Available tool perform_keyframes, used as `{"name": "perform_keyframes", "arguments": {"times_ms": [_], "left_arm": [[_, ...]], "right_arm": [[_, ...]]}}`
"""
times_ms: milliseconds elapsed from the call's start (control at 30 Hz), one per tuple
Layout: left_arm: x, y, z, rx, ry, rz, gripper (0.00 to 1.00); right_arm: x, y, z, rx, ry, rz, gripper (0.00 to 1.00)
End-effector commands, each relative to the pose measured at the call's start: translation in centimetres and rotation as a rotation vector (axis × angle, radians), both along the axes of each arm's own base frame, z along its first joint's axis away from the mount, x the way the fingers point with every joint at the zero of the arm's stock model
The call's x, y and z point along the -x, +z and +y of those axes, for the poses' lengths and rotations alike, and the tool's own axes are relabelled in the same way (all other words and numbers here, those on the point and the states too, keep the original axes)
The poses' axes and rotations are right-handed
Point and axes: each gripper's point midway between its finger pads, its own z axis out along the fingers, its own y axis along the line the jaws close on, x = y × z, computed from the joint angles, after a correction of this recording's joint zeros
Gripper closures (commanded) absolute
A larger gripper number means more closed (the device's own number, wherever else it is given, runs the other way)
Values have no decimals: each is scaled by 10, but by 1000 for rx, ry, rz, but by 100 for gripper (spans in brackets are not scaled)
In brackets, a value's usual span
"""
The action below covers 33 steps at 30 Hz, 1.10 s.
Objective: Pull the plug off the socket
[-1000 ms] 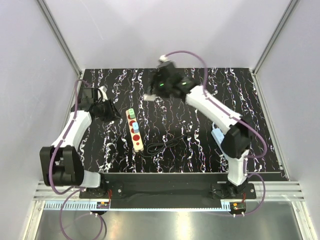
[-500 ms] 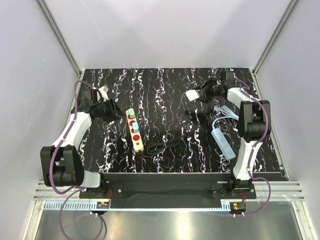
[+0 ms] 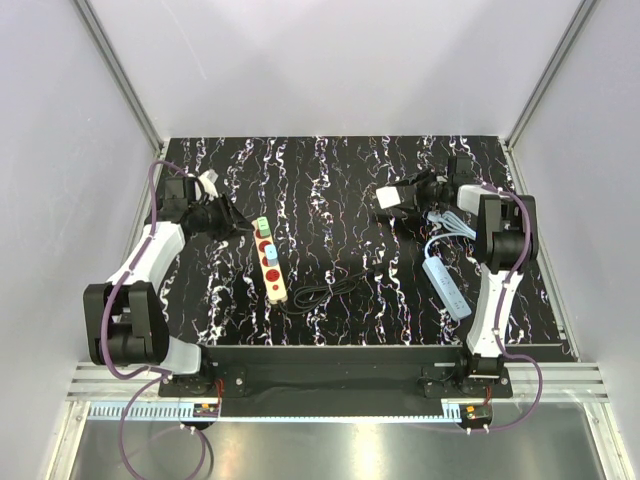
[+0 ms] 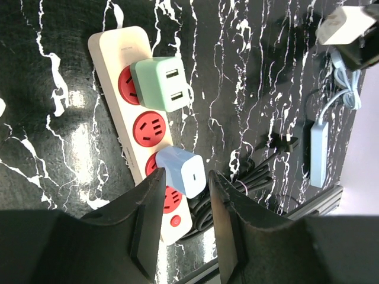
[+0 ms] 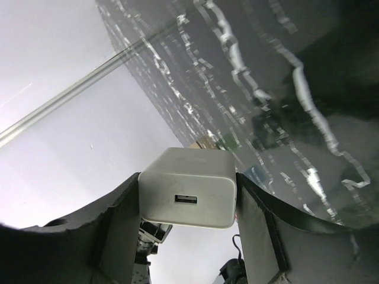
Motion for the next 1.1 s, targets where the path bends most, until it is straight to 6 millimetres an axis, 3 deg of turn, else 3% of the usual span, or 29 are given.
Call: {"name": "perform_keyframes", "arguments": {"times_ms": [0, 100, 267, 400, 533, 700, 733, 767, 800, 833, 867, 933, 967, 1000, 1033, 1067], "left_arm": [[-10, 16, -3, 33, -12, -69, 60], [-10, 17, -3, 38, -16, -70, 59], [-10, 14, -2, 38, -17, -66, 57], [-10, 12, -2, 46, -19, -60, 57], [-11, 11, 3, 39, -15, -67, 56], [-13, 5, 8, 42, 0, -56, 55], [-13, 4, 9, 41, 4, -56, 55], [-15, 3, 10, 39, 11, -60, 55], [-15, 0, 11, 39, 15, -55, 55], [-15, -4, 13, 40, 24, -48, 55], [-17, -8, 13, 53, 27, -40, 55], [-19, -14, 15, 69, 33, -29, 65], [-21, -19, 15, 85, 32, -19, 66], [-22, -22, 16, 98, 35, -11, 66], [-23, -24, 17, 119, 39, -4, 66], [-26, -21, 12, 161, 24, -10, 67]], "right_arm": [[-9, 7, 1, -20, 4, -38, 71], [-10, -3, 1, -2, 0, -27, 66], [-8, -20, -4, 59, 4, -15, 42], [-7, -25, -5, 74, 16, -18, 30], [-9, -16, -12, 172, 45, -61, 20], [-6, 19, -18, 321, 79, -136, 17], [-10, 26, -27, 409, 78, -184, 16], [3, 41, 0, 450, 140, -211, 16], [6, 49, 6, 493, 160, -237, 15], [4, 69, 9, 570, 169, -307, 15], [18, 72, 33, 608, 229, -316, 15], [19, 94, 53, 716, 266, -403, 14], [27, 97, 64, 757, 295, -405, 15], [40, 101, 96, 786, 354, -438, 15], [32, 111, 107, 849, 359, -488, 15], [40, 109, 118, 881, 401, -483, 16]]}}
